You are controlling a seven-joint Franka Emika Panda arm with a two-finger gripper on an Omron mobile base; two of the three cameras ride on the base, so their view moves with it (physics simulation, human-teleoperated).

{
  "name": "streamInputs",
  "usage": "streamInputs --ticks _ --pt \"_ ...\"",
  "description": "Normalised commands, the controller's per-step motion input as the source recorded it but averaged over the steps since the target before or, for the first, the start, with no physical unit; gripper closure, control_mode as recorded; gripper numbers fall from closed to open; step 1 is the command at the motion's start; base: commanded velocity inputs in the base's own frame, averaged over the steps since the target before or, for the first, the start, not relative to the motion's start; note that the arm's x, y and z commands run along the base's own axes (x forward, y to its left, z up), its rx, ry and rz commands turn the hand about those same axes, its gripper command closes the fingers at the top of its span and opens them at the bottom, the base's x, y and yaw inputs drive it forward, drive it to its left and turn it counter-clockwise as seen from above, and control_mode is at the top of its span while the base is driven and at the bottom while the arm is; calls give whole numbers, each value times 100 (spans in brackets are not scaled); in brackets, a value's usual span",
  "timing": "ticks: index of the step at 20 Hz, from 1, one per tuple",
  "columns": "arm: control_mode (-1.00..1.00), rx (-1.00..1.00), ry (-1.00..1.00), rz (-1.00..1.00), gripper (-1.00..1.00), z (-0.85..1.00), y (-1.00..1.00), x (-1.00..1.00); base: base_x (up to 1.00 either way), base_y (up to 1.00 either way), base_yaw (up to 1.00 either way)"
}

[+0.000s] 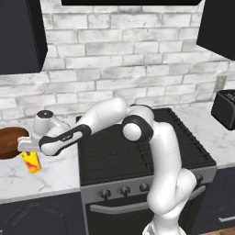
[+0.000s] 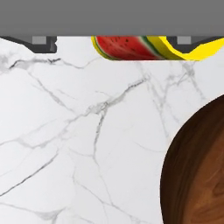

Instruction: Pick the cup and bowl from the counter and place them on the counter next to the sink.

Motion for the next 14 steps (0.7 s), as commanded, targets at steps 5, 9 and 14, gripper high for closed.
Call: streamInputs --ticks 5,9,14 --pt "-100 -1 2 -2 -100 -30 0 0 0 0 0" --pt "-100 -2 7 -3 -100 -28 -1 0 0 0 0" --pt "-100 0 7 -3 100 -9 -7 0 0 0 0"
